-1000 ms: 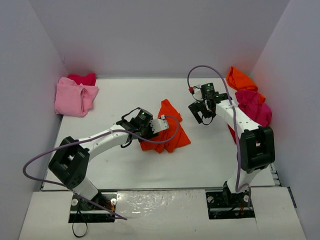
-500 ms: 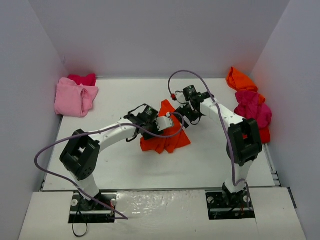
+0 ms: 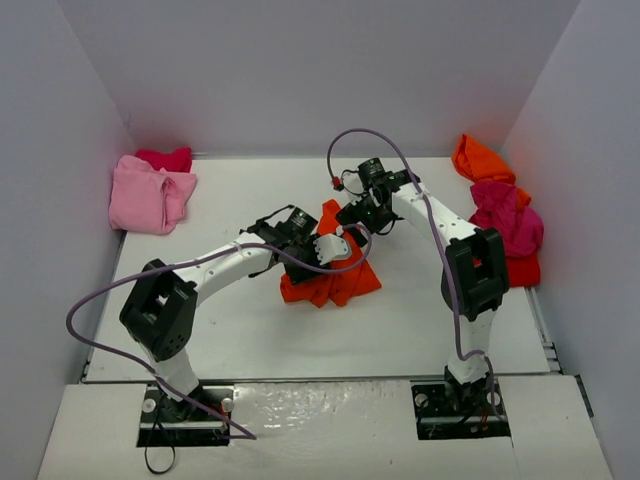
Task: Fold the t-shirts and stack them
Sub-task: Flatten out the tshirt
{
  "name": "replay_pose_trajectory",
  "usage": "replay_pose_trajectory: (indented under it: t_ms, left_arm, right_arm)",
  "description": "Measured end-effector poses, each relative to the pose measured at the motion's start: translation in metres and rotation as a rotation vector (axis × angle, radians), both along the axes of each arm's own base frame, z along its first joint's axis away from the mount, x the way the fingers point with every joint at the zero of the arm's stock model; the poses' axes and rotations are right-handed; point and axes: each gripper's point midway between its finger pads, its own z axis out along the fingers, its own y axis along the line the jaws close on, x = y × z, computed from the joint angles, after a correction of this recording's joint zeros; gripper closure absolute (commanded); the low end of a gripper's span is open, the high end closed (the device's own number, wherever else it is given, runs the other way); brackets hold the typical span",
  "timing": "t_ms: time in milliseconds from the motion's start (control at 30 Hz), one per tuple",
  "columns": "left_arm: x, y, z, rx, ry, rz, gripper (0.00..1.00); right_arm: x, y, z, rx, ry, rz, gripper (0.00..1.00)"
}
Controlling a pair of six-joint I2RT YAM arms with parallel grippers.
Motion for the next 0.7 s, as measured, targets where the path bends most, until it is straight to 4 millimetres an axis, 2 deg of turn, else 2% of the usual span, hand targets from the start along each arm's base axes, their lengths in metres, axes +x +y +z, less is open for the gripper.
replay_pose_trajectory:
  t_ms: [100, 167, 233, 367, 433, 533, 700]
  left_arm:
    - [-0.002, -0.003, 0.0, -0.008, 0.019, -0.008, 0.61]
    - [-0.001, -0.007, -0.003, -0.013, 0.03, -0.012, 0.67]
    - [-0.002, -0.009, -0.01, -0.009, 0.051, -0.015, 0.76]
    - [-0.004, -0.009, -0.031, 0.018, 0.1, -0.021, 0.82]
    - [-0.005, -0.009, -0.04, 0.033, 0.125, -0.022, 0.86]
    - [-0.006, -0.01, -0.047, 0.042, 0.145, -0.023, 1.0]
    - [-0.006, -0.011, -0.046, 0.04, 0.147, -0.027, 1.0]
  right_arm:
    - [0.003, 0.004, 0.0, 0.012, 0.006, 0.006, 0.03]
    - [0.002, 0.006, -0.003, 0.014, 0.017, 0.01, 0.03]
    - [-0.001, 0.007, -0.007, 0.01, 0.034, 0.014, 0.03]
    - [-0.006, 0.012, -0.013, 0.018, 0.068, 0.026, 0.04]
    - [-0.009, 0.017, -0.016, 0.026, 0.087, 0.038, 0.13]
    - [-0.015, 0.027, -0.02, 0.04, 0.116, 0.063, 0.12]
    - [-0.028, 0.042, -0.035, 0.032, 0.166, 0.108, 0.12]
